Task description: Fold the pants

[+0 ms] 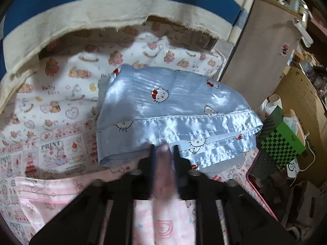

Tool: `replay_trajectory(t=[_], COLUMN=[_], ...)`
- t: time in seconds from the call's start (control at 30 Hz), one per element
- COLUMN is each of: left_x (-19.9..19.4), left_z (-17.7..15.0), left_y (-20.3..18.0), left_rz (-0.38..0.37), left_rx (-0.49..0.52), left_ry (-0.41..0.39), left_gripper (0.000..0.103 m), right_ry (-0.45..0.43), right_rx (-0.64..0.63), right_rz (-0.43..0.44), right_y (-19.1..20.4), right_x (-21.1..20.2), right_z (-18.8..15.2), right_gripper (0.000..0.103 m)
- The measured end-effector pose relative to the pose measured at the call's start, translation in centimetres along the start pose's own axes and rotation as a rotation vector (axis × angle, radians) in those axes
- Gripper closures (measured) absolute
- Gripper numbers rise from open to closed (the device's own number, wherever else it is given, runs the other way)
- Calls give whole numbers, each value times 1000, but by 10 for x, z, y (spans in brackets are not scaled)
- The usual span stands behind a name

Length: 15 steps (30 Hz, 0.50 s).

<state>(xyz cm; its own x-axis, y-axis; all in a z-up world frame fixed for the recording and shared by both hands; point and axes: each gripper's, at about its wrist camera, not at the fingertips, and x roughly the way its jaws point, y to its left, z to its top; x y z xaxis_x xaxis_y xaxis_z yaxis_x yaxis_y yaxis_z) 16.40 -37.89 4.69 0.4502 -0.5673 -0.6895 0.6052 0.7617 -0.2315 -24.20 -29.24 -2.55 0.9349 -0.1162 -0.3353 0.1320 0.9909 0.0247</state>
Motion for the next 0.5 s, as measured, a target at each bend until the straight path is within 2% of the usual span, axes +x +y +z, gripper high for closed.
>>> replay_trajectory(t=[0.03, 0.07, 0.1, 0.23, 0.33, 0.5], left_x=[-7, -15, -25, -70, -110, -165], left_z=[-1, -3, -5, -25, -52, -112], left_y=[2, 5, 7, 21, 35, 48], left_rz=[19, 41, 60, 134, 170, 319], left_rx=[9, 15, 25, 60, 63, 85], left_ry=[-27, -60, -95, -198, -263, -345], left_gripper=[57, 51, 51, 47, 44, 43], right_ry=[2, 3, 1, -22, -31, -26], right_rx=[5, 11, 23, 35, 46, 60], right_rz=[-14, -20, -25, -44, -51, -27], right_y=[-2, -3, -6, -16, -21, -24], right_x=[2, 3, 4, 9, 14, 26], right_z=[1, 2, 3, 12, 16, 21], right_gripper=[73, 53, 39, 36, 36, 36])
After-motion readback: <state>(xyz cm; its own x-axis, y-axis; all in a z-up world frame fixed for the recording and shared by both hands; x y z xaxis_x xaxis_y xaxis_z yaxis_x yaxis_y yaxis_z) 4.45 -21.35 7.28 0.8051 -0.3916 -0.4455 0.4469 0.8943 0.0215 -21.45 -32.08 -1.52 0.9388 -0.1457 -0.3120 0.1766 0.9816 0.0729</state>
